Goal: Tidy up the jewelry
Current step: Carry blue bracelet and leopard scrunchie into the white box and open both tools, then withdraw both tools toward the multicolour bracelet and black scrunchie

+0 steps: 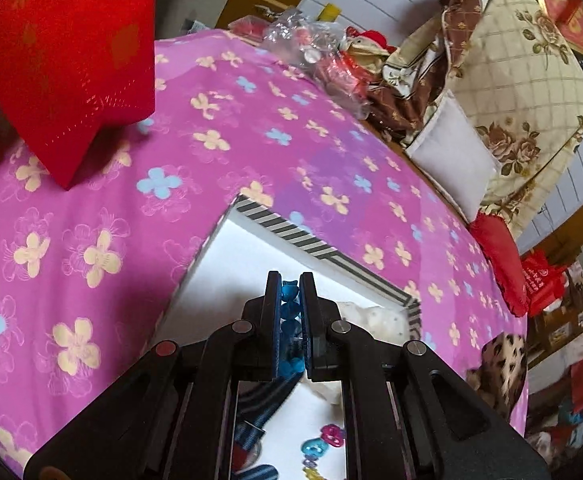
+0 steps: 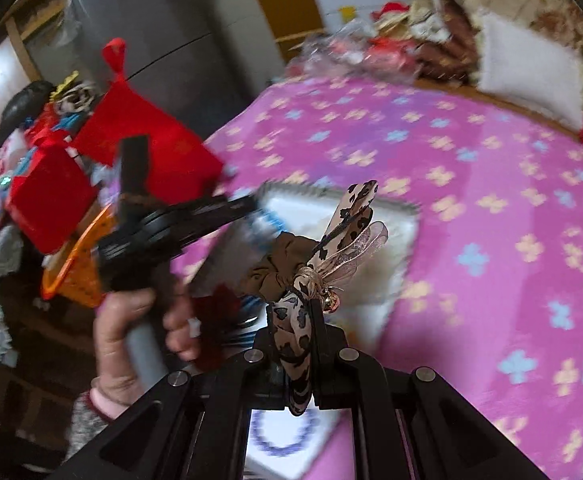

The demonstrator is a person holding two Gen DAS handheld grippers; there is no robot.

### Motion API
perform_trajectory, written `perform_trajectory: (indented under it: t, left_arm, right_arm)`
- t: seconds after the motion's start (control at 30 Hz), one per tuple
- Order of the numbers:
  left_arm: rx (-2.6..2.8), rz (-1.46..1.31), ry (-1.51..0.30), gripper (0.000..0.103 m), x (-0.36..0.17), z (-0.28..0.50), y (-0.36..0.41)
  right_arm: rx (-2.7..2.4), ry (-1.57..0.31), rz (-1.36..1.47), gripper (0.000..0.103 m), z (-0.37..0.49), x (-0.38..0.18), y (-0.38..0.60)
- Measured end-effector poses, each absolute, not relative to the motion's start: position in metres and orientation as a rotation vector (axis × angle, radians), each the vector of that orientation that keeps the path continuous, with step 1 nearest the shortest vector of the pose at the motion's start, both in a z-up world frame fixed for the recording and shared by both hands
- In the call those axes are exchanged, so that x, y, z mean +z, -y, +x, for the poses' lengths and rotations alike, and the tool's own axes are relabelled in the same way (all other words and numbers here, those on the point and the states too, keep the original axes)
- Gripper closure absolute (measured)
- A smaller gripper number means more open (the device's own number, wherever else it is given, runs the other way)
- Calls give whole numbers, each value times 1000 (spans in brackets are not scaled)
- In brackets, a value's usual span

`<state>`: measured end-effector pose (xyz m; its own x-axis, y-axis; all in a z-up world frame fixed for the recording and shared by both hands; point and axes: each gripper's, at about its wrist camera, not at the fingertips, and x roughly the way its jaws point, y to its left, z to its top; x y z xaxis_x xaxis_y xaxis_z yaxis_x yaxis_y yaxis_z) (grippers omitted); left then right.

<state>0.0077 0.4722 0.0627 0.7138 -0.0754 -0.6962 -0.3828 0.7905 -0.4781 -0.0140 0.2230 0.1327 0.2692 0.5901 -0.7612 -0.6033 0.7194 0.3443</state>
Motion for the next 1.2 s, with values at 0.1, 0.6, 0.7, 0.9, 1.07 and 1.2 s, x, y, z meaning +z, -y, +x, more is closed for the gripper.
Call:
perform_trajectory:
  t: [0.1,0.6,0.7,0.9,1.07,1.2]
  left_arm:
    - [187,-642,-794,96,57,12,-474]
    - [248,-435,-747,61,88,-8,-442]
    - [280,-407,-731,61,92,-13,-437]
    - [359,-307,-692,60,99,-24,-420]
    - [353,-270,-677,60,102,-29,-408]
    - [317,-270,-670,60,106,-33,-395]
  right_arm:
    - [870,-1121,-3,96,-27,101,-241]
    - [898,-1117,-236,56,-80,51,-267]
    - [890,-1075,-262,56,-89,59,-260]
    - [775,-1029,-312,56,-93,67,-232]
    - [592,-989,-336,56,-82,76,-195]
    - [463,-980,-303,56,-70,80,-150]
